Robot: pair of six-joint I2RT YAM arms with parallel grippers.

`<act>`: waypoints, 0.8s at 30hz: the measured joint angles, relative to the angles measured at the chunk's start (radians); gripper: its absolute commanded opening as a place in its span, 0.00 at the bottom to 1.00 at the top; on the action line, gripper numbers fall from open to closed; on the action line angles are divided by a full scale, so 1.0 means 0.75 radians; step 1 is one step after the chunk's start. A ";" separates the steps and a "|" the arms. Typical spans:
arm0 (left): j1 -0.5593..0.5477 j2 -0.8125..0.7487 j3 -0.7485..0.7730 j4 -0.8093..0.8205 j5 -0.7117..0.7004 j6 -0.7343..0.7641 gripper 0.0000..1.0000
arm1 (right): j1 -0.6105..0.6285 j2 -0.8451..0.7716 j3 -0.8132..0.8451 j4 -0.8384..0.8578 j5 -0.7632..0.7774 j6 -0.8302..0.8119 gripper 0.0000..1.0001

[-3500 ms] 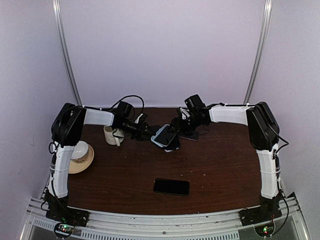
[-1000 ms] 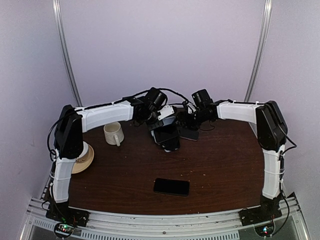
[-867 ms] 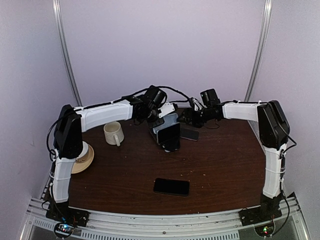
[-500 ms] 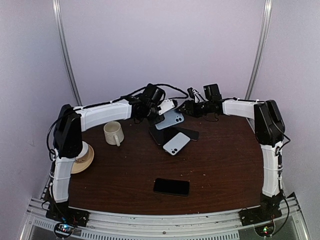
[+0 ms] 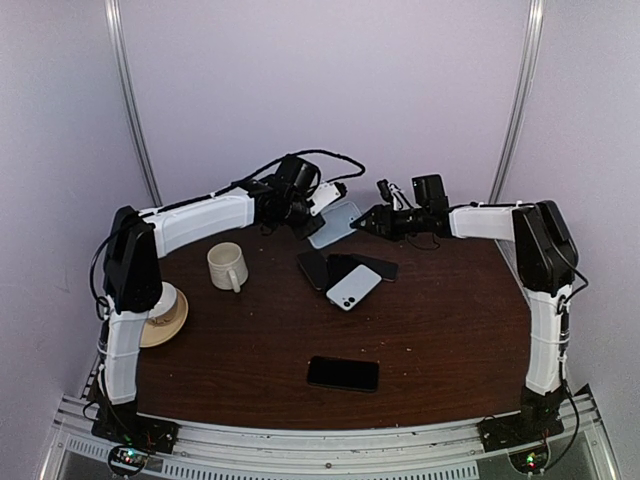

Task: Put the phone into the phone case
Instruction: Pass from the left arm to the right

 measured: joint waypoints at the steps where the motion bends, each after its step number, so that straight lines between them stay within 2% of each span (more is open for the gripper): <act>1: 0.000 -0.005 -0.001 -0.004 0.015 -0.017 0.00 | 0.000 -0.017 -0.020 0.011 -0.003 0.010 0.75; 8: -0.004 -0.140 -0.097 -0.020 0.060 -0.171 0.00 | 0.007 -0.163 -0.215 0.220 -0.007 0.214 0.74; 14: -0.009 -0.260 -0.194 0.038 0.074 -0.268 0.00 | 0.056 -0.203 -0.366 0.635 0.045 0.613 0.74; 18: -0.019 -0.283 -0.249 0.083 0.074 -0.292 0.00 | 0.099 -0.196 -0.380 0.815 0.082 0.780 0.73; 20: -0.025 -0.283 -0.261 0.090 0.074 -0.299 0.00 | 0.120 -0.194 -0.373 0.873 0.097 0.830 0.65; 24: -0.035 -0.283 -0.269 0.093 0.074 -0.307 0.00 | 0.149 -0.193 -0.359 0.926 0.122 0.878 0.30</act>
